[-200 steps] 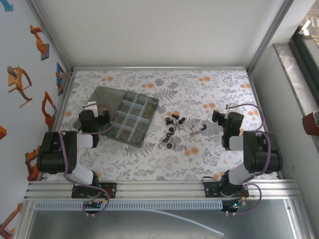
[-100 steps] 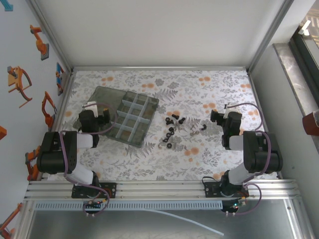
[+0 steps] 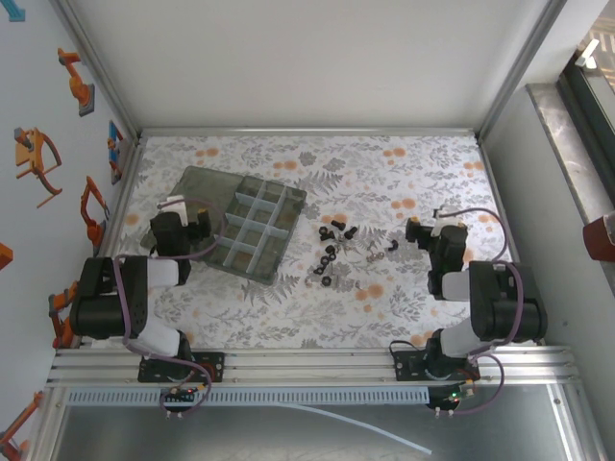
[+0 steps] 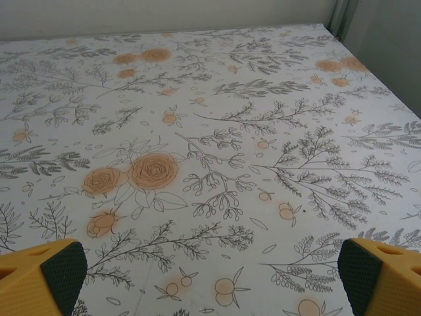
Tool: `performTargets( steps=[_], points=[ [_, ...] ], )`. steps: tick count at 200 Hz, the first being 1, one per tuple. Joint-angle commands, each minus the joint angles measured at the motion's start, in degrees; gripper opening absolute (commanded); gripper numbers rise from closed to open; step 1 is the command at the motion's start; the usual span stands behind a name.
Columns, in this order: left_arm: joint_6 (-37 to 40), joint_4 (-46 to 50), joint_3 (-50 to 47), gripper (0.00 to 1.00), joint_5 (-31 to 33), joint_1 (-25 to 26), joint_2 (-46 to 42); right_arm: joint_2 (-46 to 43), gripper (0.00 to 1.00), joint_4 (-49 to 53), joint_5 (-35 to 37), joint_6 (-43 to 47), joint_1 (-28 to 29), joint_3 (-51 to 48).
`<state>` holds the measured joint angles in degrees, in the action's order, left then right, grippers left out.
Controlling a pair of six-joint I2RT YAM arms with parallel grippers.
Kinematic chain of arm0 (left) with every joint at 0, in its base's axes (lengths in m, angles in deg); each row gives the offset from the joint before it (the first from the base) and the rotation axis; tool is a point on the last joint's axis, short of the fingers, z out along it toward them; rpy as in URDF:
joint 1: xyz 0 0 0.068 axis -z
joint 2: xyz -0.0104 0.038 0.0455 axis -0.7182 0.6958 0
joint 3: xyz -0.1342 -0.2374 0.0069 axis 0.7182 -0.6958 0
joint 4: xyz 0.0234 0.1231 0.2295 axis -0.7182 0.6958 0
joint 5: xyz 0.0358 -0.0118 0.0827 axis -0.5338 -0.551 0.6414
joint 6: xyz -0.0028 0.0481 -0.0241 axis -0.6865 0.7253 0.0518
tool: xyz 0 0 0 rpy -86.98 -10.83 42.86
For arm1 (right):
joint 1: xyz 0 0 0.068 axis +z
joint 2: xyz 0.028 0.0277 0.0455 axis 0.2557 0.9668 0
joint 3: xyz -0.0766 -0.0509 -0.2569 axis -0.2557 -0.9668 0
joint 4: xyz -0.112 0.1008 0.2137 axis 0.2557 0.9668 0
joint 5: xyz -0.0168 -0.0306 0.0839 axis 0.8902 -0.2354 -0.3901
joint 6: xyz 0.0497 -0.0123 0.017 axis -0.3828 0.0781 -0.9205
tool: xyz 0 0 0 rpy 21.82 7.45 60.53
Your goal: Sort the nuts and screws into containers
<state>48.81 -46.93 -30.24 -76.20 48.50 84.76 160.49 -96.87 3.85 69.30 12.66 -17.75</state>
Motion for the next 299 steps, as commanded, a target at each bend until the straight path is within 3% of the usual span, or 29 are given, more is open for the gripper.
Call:
performTargets(
  steps=[1, 15, 37, 56, 72, 87, 99, 134, 168, 203, 237, 260, 299],
  points=[
    [-2.1, 10.9, 3.7, 0.97, 5.9, 0.7, -8.1, -9.9, 0.99, 0.9, 2.6, 0.4, 0.5, -1.3],
    [-5.3, 24.3, 9.8, 0.97, 10.3, 1.6, -10.8, -19.0, 0.98, 14.1, 4.7, -3.2, 0.6, 0.9],
    [-10.5, 45.2, 21.1, 0.97, 12.2, 4.9, -11.8, -28.4, 0.95, 36.8, 1.4, -8.4, 0.7, 8.2],
    [-10.7, 55.4, 28.4, 0.97, 11.2, 14.0, -10.9, -29.3, 0.93, 50.7, -6.5, -12.6, 1.0, 14.0],
    [-11.1, 62.9, 35.3, 1.00, 6.5, 22.5, -6.4, -26.5, 0.92, 60.1, -11.8, -14.7, 2.2, 17.7],
    [-14.8, 70.4, 42.0, 0.92, 0.5, 28.4, 0.3, -23.7, 0.94, 65.7, -13.8, -17.3, 3.9, 19.7],
    [-18.1, 71.8, 44.9, 0.83, -4.0, 32.7, 5.0, -22.7, 0.99, 66.3, -17.1, -19.9, 5.3, 19.8],
    [-24.8, 71.1, 50.7, 0.77, -7.0, 41.7, 14.0, -25.2, 0.99, 66.8, -14.6, -22.8, 14.6, 19.3],
    [-25.3, 71.1, 56.5, 0.68, -11.4, 43.9, 20.8, -23.0, 0.99, 62.0, -18.7, -26.3, 20.3, 17.9],
    [-23.4, 72.5, 62.5, 0.48, -14.7, 44.1, 26.8, -21.3, 0.99, 58.5, -19.2, -27.0, 21.9, 16.6],
    [-23.5, 75.5, 67.6, 0.47, -16.2, 44.3, 31.2, -20.8, 0.99, 58.8, -18.7, -25.1, 21.9, 18.1],
    [-25.2, 77.3, 69.4, 0.53, -15.4, 44.3, 32.8, -19.5, 0.99, 57.4, -20.3, -25.1, 21.9, 18.3],
    [-35.4, 78.8, 69.9, 0.56, -12.2, 44.6, 33.6, -18.2, 0.99, 56.1, -21.2, -24.9, 21.9, 18.1]
  ],
)
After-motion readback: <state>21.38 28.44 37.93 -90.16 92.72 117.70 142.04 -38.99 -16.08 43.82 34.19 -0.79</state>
